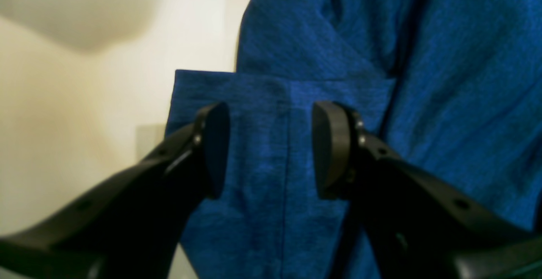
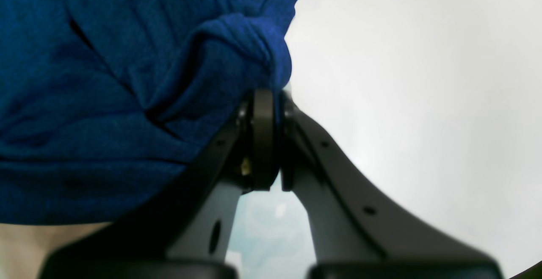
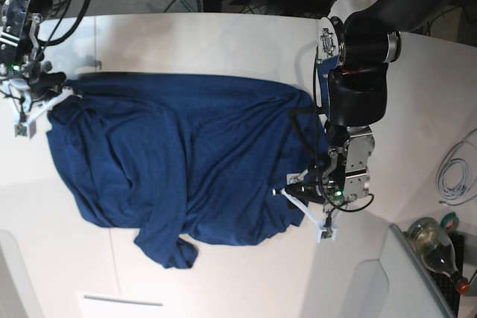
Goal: Layout the t-shirt on the table in an organized manner, then fold the t-shirt properly
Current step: 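Release with the left gripper and grasp the shirt side edge near the hem, then drag the shirt edge with the left gripper away from the right gripper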
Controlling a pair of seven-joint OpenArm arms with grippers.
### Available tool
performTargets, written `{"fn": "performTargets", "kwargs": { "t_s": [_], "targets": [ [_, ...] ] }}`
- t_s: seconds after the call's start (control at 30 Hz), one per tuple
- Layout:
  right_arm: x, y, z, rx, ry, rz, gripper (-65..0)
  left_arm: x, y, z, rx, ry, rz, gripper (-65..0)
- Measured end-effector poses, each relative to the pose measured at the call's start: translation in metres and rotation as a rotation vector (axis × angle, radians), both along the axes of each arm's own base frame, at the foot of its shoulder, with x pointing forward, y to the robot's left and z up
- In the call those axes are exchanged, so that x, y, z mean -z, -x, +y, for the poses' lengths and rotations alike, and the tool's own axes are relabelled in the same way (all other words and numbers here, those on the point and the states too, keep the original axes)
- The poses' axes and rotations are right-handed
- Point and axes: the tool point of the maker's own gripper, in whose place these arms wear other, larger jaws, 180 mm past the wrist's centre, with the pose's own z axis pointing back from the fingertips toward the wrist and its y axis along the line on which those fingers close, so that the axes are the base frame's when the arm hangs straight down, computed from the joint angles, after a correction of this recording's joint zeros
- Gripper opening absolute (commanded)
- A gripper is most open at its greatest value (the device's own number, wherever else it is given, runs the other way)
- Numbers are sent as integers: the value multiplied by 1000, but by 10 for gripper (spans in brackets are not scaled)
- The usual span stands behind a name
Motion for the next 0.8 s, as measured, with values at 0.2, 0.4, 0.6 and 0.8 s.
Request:
{"fn": "performTargets", "kwargs": {
  "t_s": [0.2, 0.4, 0.6, 0.8],
  "targets": [
    [0, 0, 0, 0, 0, 0, -650, 17, 10, -3, 2, 9, 52, -397],
    [0, 0, 0, 0, -1, 0, -650, 23, 16, -4, 4, 10, 72, -398],
    [0, 0, 0, 0, -1, 1, -650, 22, 14, -4, 4, 11, 74, -405],
    [0, 0, 0, 0, -1, 0, -650, 19, 12, -3, 4, 10, 70, -650]
  ]
}}
